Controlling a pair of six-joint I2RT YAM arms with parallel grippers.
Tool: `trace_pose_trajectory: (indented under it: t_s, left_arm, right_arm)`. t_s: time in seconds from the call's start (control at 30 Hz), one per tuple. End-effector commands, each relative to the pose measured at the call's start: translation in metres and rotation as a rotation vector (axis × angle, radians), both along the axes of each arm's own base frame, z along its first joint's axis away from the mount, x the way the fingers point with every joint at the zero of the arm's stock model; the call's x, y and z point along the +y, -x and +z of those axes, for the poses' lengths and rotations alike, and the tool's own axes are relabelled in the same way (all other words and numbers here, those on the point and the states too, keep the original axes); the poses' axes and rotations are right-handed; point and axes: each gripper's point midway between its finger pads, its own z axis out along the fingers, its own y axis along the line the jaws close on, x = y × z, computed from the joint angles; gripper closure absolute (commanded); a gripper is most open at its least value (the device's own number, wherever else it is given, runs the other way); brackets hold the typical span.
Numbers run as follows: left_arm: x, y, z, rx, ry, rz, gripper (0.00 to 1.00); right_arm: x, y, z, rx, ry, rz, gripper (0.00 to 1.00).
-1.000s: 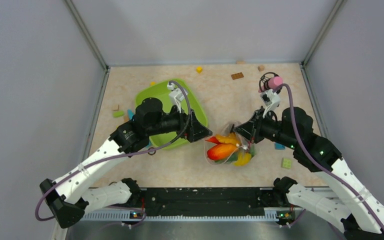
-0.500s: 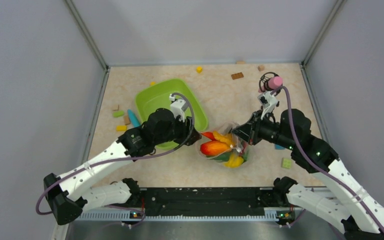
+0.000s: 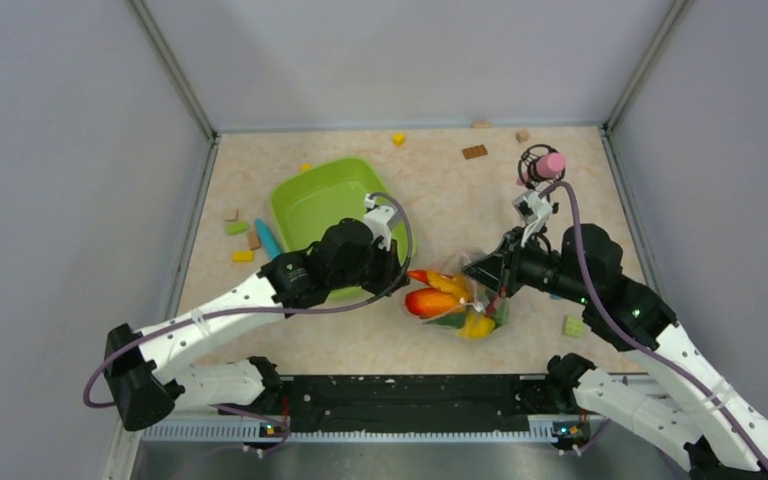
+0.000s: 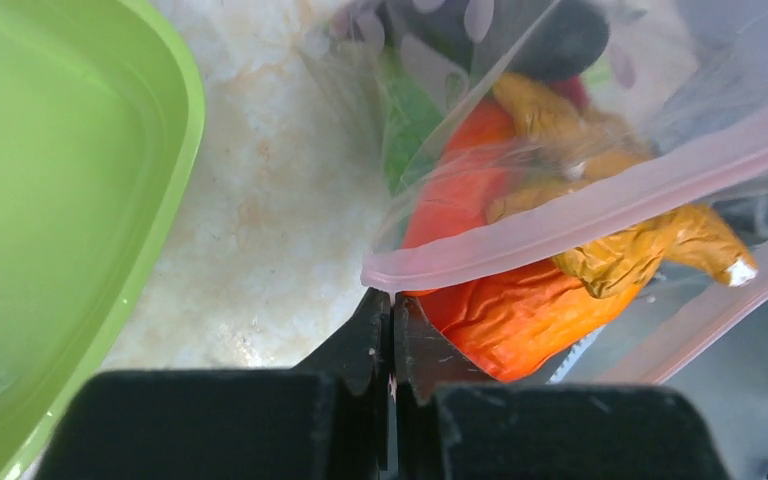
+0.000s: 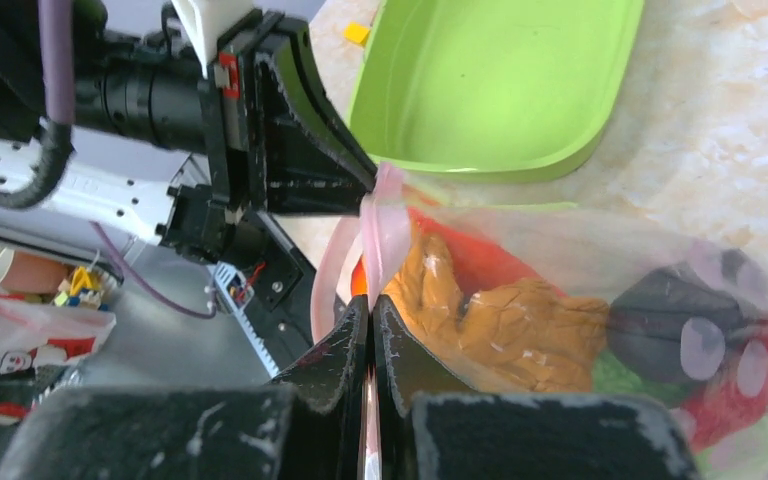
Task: Place the food in the zip-top bag and seal the zipper
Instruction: Adjust the zipper food storage bag at the center of the board.
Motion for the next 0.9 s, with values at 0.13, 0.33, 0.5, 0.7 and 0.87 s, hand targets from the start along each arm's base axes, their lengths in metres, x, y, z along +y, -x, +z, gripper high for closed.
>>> trace_pose_trajectory:
  t_s: [0.13,0.33,0.5,0.7,0.87]
  left_arm:
    - [-0.020,-0.021,0.125,-0.287,0.210,-0.030,1.00]
    - [-0.055,-0.013,0.150,-0.398,0.214,-0.278,1.00]
    - [-0.067,-0.006,0.143,-0.490,0.160,-0.467,1.00]
    - [-0.065,-0.009,0.133,-0.587,0.046,-0.587,1.00]
    - [-0.060,-0.013,0.134,-0.655,-0.007,-0.617,1.00]
  right_arm:
    - [0.017,0.039,0.018,-0.084,-0.068,0.265,0.97]
    - [0.032,0.055,0.022,-0.098,-0.112,0.435,0.74]
    - [0.028,0.050,0.043,-0.259,-0.146,0.400,0.33]
    - [0.007,0.022,0.058,-0.345,-0.112,0.176,0.22]
    - [-0.007,0.005,0.068,-0.359,-0.073,0.050,0.23]
